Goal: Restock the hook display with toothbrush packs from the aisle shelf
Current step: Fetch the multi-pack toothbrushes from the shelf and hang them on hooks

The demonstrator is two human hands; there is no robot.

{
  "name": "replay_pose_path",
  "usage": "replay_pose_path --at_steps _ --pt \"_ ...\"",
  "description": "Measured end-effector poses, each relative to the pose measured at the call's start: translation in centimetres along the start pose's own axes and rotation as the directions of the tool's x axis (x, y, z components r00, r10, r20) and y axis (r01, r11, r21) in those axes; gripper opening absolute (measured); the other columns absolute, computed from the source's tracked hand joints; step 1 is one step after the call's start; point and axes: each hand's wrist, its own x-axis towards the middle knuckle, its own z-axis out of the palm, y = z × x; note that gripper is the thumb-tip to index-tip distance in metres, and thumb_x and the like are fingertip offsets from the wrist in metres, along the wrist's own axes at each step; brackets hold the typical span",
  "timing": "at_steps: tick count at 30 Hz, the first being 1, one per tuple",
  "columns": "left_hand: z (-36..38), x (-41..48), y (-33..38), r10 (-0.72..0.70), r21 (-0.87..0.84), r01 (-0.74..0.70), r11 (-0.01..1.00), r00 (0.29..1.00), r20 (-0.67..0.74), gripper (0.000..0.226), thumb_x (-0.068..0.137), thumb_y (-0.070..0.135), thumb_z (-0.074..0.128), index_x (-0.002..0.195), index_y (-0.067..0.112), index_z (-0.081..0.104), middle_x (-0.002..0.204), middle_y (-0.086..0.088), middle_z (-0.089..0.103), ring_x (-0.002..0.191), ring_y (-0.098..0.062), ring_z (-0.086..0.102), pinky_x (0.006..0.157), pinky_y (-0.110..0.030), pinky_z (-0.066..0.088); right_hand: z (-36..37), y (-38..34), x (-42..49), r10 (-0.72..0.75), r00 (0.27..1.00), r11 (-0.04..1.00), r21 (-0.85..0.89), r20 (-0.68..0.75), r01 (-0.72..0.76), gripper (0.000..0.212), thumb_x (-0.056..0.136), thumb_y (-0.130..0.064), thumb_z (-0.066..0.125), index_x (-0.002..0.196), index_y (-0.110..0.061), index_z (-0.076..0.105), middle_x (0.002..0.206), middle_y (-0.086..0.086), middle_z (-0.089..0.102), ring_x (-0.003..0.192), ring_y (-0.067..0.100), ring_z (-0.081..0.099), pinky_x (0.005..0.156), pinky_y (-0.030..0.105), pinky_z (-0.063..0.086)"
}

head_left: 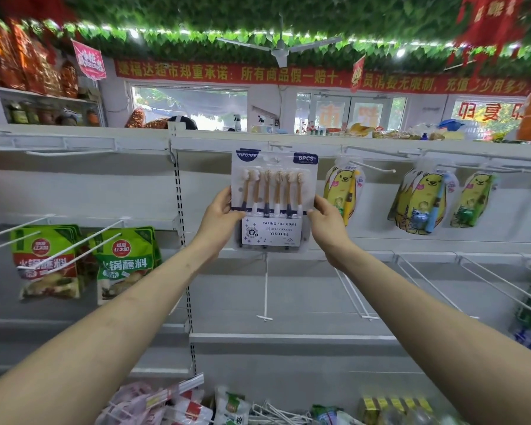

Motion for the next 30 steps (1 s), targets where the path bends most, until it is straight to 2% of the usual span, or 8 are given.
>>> replay_pose_path --at_steps 4,6,8,11,14,16,22,30 --pt "-0.2 -0.4 -0.2 -0.014 0.018 0.014 1.000 0.999 0.038 0.062 0.097 -0.015 0.051 0.146 0.023 0.045 0.117 0.025 0.058 0.091 0.030 0.057 0.077 0.002 0.044 -0.1 -0.3 -0.1 0.011 1.000 0.998 -0.062 0.012 -0.010 0.043 0.101 0.000 0.038 0.130 -0.018 0.065 0.119 -0.007 0.072 0.099 -0.001 0.065 0.060 0.006 0.049" --pt "-0.5 -0.6 -0.4 -0.015 0.038 0.013 0.999 0.998 0.053 0.063 0.098 -0.012 0.053 0.150 0.023 0.043 0.125 0.024 0.057 0.104 0.026 0.056 0.094 -0.005 0.044 -0.3 -0.3 -0.3 0.029 0.999 0.995 -0.097 0.018 -0.027 0.046 0.101 -0.001 0.038 0.132 -0.021 0.064 0.121 -0.011 0.071 0.107 0.005 0.066 0.064 0.009 0.052" --pt "-0.8 -1.1 -0.5 -0.026 0.064 0.021 0.998 0.997 0.073 0.067 0.101 -0.004 0.056 0.160 0.020 0.035 0.149 0.018 0.047 0.134 0.007 0.047 0.115 -0.020 0.033 -0.5 -0.2 -0.7 0.031 0.999 0.993 -0.111 0.023 -0.028 0.047 0.100 0.000 0.038 0.133 -0.023 0.062 0.122 -0.015 0.069 0.116 0.009 0.065 0.072 0.012 0.052" --pt "-1.1 -2.0 -1.1 -0.063 0.129 0.058 0.990 0.997 0.035 0.076 0.102 0.006 0.060 0.166 0.022 0.023 0.170 0.008 0.027 0.155 -0.011 0.028 0.120 -0.030 0.026 -0.9 0.0 -1.9 0.039 0.999 0.988 -0.151 0.007 -0.038 0.051 0.102 -0.001 0.040 0.150 -0.019 0.047 0.137 -0.014 0.056 0.133 0.014 0.052 0.098 0.021 0.045" --pt "-0.6 -3.7 -1.4 -0.033 0.253 0.041 0.967 0.999 -0.036 0.073 0.101 0.011 0.061 0.164 0.028 0.028 0.168 0.004 0.032 0.154 -0.015 0.032 0.122 -0.035 0.029 -1.8 0.4 -3.1 0.035 0.999 0.976 -0.217 0.022 -0.029 0.068 0.097 -0.014 0.046 0.163 -0.020 0.030 0.165 -0.001 0.038 0.152 0.020 0.035 0.124 0.043 0.033" --pt "0.4 -4.9 -1.2 0.042 0.346 -0.020 0.938 0.997 -0.057 0.068 0.100 0.012 0.060 0.161 0.027 0.035 0.162 0.002 0.036 0.148 -0.016 0.039 0.124 -0.042 0.033 -3.0 0.7 -3.9 0.017 0.999 0.962 -0.272 0.041 -0.005 0.068 0.099 -0.015 0.048 0.164 -0.019 0.027 0.168 0.004 0.034 0.154 0.023 0.032 0.126 0.048 0.031" --pt "9.3 -7.8 2.1 0.230 0.618 -0.254 0.744 0.966 0.120 0.057 0.097 0.020 0.060 0.152 0.023 0.046 0.150 0.001 0.047 0.138 -0.020 0.047 0.114 -0.046 0.043 -10.5 0.5 -6.6 -0.141 0.981 0.826 -0.530 0.132 0.190 0.064 0.102 -0.013 0.054 0.162 -0.014 0.030 0.163 0.010 0.037 0.147 0.027 0.039 0.116 0.036 0.034" --pt "34.1 -13.5 7.1 0.268 0.683 -0.479 0.551 0.877 0.399 0.066 0.096 0.037 0.063 0.155 0.019 0.041 0.151 -0.005 0.044 0.139 -0.027 0.039 0.113 -0.043 0.038 -33.5 4.7 -12.8 -0.172 0.980 0.613 -0.769 0.096 0.183 0.065 0.100 -0.023 0.058 0.159 -0.015 0.032 0.158 0.011 0.038 0.142 0.033 0.040 0.111 0.046 0.039"
